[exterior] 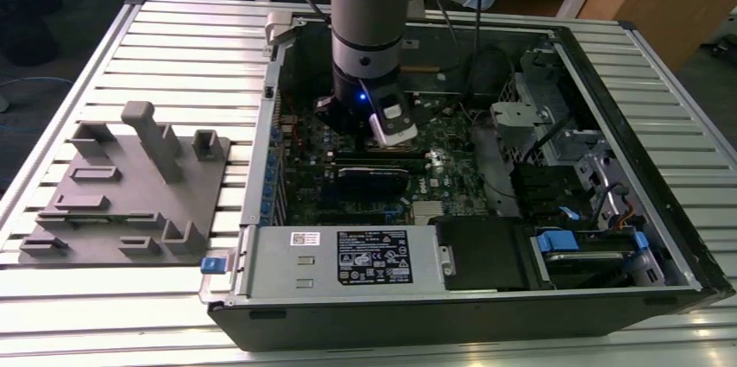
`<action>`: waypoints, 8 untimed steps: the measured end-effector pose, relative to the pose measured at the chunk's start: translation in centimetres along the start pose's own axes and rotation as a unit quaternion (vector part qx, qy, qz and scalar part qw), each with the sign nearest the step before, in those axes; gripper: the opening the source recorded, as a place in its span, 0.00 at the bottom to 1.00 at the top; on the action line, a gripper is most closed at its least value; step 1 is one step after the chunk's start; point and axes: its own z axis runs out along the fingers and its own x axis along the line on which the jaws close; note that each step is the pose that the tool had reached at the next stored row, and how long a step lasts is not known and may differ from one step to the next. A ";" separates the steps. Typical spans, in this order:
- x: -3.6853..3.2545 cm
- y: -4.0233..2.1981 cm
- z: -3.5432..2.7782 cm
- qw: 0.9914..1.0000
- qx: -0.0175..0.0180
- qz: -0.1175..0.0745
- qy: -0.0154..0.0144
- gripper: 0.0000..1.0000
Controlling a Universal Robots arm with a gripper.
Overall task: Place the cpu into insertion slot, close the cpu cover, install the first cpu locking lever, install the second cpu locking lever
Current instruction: 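Install the second cpu locking lever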
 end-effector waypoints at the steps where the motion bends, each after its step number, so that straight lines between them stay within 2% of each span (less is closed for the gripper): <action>1: 0.01 0.00 0.01 1.000 -0.002 0.000 0.000 0.10; 4: 0.02 -0.01 0.06 1.000 -0.006 0.000 0.001 0.10; 8: 0.08 -0.10 0.23 1.000 -0.006 0.000 0.001 0.10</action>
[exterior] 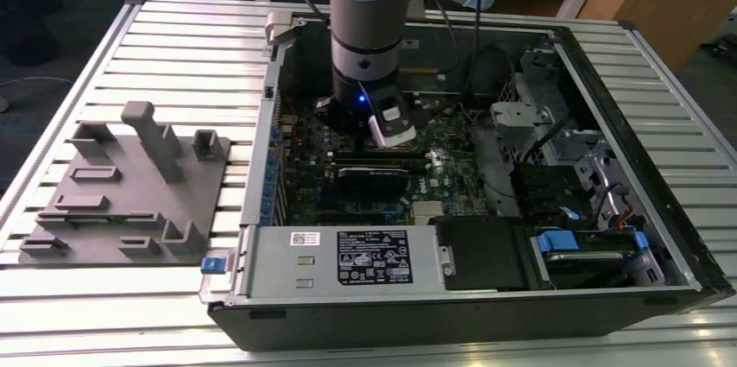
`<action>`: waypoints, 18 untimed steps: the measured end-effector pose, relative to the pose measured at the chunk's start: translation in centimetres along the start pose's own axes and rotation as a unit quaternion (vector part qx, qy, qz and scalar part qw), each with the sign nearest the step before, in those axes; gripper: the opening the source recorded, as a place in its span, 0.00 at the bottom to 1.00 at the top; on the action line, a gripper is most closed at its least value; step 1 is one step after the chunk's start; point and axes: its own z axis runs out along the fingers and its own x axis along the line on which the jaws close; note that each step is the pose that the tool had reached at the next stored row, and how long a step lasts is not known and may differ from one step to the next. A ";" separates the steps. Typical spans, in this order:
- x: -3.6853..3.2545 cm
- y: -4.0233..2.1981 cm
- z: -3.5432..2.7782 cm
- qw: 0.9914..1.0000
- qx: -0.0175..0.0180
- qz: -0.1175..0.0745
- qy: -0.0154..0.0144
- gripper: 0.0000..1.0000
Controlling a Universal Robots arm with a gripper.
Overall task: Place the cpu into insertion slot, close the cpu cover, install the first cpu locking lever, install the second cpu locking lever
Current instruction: 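Install the second cpu locking lever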
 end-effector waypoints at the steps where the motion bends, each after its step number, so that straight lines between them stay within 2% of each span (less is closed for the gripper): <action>1: 0.02 -0.01 0.10 1.000 -0.001 0.000 0.000 0.10; 7: 0.05 -0.06 0.24 1.000 -0.006 0.000 0.000 0.10; 9: 0.05 -0.06 0.19 1.000 -0.006 0.000 0.000 0.10; 18: -0.06 0.16 -1.63 1.000 -0.006 0.000 0.000 0.10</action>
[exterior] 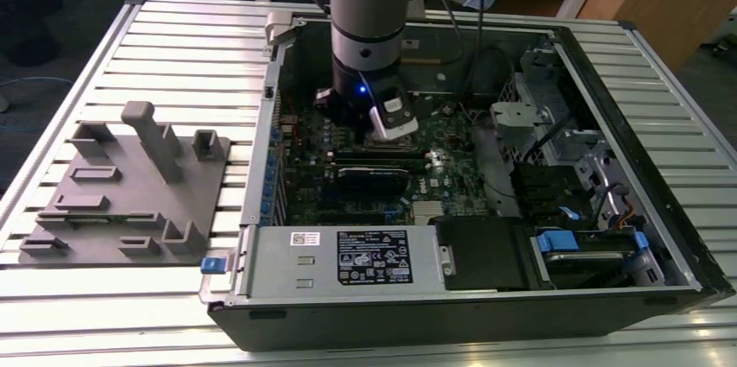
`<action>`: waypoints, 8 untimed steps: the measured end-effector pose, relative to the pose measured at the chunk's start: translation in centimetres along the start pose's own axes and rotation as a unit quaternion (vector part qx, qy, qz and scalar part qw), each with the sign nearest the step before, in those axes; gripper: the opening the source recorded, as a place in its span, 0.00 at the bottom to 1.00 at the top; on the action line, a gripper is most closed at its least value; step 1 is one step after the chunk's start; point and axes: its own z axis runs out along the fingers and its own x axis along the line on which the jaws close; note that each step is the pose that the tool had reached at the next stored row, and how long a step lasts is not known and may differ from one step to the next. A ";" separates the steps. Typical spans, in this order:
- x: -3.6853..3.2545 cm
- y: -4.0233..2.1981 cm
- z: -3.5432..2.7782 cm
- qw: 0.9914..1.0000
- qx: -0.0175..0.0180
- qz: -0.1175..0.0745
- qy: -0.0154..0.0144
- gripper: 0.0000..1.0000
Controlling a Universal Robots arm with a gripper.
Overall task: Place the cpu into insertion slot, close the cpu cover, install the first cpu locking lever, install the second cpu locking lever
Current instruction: 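Install the second cpu locking lever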
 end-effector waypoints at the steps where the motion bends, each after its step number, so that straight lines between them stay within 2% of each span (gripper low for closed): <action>1: -0.03 0.01 -0.17 1.000 0.000 0.000 0.000 0.10; 8: -0.21 -0.17 -0.63 1.000 0.000 0.000 0.000 0.10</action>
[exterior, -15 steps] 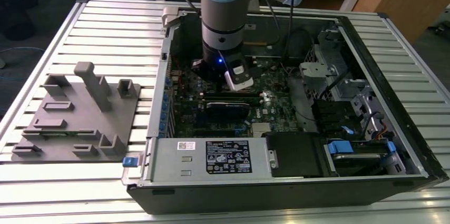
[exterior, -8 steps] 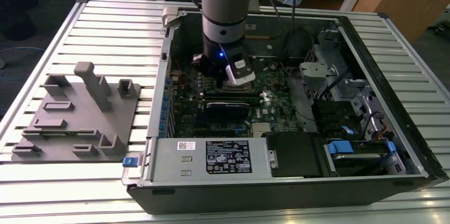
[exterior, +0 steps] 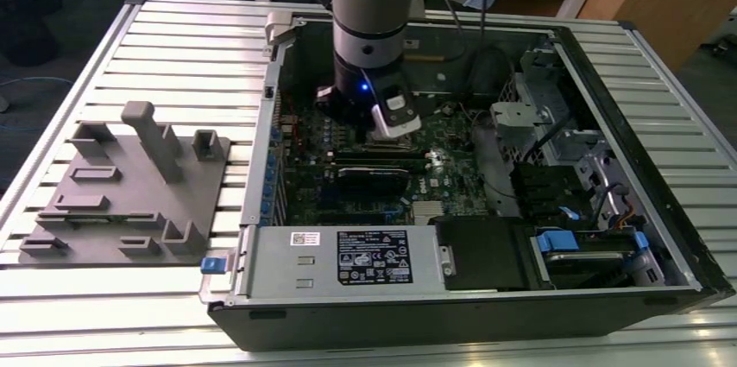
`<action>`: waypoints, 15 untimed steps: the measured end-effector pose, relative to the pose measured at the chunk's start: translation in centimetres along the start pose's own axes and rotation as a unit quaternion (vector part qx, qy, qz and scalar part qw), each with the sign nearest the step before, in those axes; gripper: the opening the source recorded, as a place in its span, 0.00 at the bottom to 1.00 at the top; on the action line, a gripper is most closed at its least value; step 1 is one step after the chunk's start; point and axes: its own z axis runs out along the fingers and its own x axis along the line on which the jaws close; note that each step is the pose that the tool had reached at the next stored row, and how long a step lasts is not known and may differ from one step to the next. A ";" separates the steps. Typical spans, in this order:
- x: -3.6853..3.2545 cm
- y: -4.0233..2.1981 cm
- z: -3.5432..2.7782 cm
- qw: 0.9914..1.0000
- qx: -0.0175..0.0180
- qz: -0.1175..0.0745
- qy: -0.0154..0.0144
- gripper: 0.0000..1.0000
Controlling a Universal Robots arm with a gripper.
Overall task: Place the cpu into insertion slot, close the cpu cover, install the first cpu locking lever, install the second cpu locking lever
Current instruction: 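Install the second cpu locking lever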
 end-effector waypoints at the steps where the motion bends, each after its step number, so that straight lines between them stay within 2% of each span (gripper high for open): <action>1: -0.04 0.02 -0.19 1.000 0.000 0.000 0.000 0.10; 11: -0.57 0.35 -2.37 1.000 0.000 0.000 0.000 0.10; 15: -1.18 0.44 -2.54 1.000 0.000 0.001 0.001 0.10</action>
